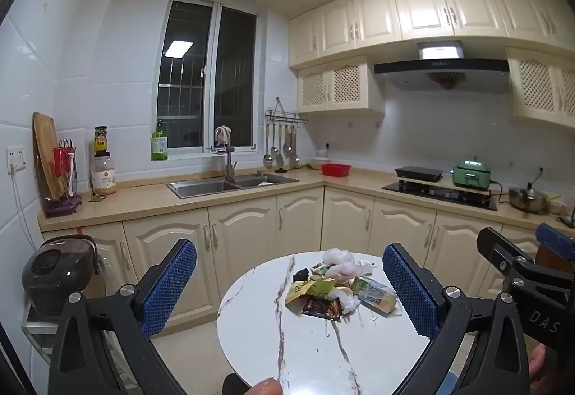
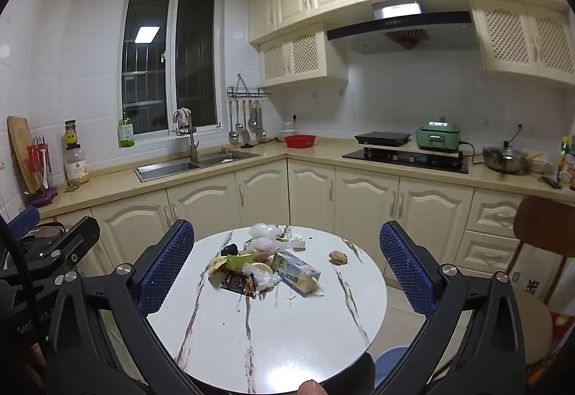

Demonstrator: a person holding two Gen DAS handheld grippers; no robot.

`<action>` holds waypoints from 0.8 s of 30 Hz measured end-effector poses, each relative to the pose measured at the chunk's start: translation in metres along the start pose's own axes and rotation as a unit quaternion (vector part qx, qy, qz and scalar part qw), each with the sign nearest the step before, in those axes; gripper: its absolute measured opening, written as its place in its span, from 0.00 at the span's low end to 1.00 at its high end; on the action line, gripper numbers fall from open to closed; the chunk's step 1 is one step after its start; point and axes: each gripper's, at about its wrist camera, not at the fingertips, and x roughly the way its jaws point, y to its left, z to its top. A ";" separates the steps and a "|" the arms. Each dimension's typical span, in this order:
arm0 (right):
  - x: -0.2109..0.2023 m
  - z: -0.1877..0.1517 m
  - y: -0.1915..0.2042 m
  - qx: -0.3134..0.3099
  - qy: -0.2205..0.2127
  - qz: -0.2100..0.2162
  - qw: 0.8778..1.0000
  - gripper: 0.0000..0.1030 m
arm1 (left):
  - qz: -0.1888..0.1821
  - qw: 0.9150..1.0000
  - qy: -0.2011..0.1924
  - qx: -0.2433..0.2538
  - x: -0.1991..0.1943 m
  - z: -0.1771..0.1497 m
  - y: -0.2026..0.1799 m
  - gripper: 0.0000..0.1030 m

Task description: Collect trash

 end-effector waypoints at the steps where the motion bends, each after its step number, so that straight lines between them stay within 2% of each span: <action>1: 0.000 0.000 -0.001 0.006 0.002 0.002 1.000 1.00 | 0.000 1.000 -0.001 0.001 0.000 0.000 0.000 0.99; 10: 0.001 -0.001 0.002 -0.002 -0.001 -0.003 1.000 1.00 | -0.013 1.000 -0.004 0.010 0.000 0.001 0.000 0.99; 12: -0.001 -0.002 0.001 0.000 -0.001 -0.005 1.000 1.00 | -0.001 1.000 -0.002 0.002 0.005 -0.004 0.005 0.99; 24: -0.001 0.000 -0.001 0.001 0.001 -0.007 1.000 1.00 | 0.001 1.000 -0.001 0.008 0.002 -0.002 -0.001 0.99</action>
